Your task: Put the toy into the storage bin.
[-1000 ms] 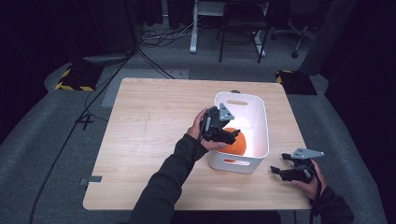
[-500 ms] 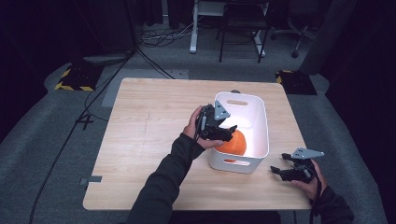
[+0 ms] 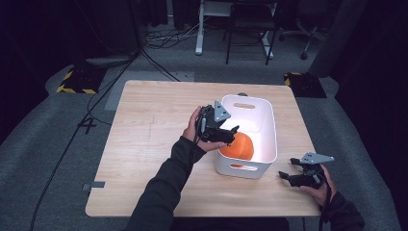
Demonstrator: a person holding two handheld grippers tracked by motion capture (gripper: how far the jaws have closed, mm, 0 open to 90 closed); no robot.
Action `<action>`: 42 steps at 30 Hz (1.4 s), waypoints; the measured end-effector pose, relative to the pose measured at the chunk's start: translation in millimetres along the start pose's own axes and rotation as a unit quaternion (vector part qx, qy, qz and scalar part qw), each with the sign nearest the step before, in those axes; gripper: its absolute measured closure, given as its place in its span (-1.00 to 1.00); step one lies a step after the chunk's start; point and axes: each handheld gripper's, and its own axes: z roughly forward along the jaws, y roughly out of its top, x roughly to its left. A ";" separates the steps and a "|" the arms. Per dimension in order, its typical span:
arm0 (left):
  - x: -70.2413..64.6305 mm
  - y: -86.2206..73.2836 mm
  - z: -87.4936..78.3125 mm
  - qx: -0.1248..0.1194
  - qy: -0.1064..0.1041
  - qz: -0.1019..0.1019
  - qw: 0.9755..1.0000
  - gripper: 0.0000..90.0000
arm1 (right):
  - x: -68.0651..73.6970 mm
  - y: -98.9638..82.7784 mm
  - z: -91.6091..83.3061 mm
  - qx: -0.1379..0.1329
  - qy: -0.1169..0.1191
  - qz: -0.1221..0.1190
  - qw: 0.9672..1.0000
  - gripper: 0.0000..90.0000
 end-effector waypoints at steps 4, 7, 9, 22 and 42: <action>2.7 -0.6 -2.4 0.001 0.003 0.002 1.000 -0.59 | 0.0 0.0 0.0 0.000 0.000 0.000 1.000 -0.60; 4.2 -1.0 -4.8 0.000 0.007 0.001 1.000 -0.59 | 0.0 0.0 0.0 0.000 0.000 0.000 1.000 -0.59; 5.4 -1.4 -6.0 0.002 0.010 0.002 1.000 -0.59 | 0.0 0.0 0.0 0.000 0.000 0.000 1.000 -0.59; 16.6 -7.2 -16.9 0.017 0.026 0.006 1.000 -0.59 | 0.0 0.0 0.0 0.000 0.000 0.000 1.000 -0.60; 31.5 -24.5 -35.3 0.036 0.062 0.009 0.997 -0.59 | 0.0 0.0 0.0 0.000 0.000 0.000 1.000 -0.60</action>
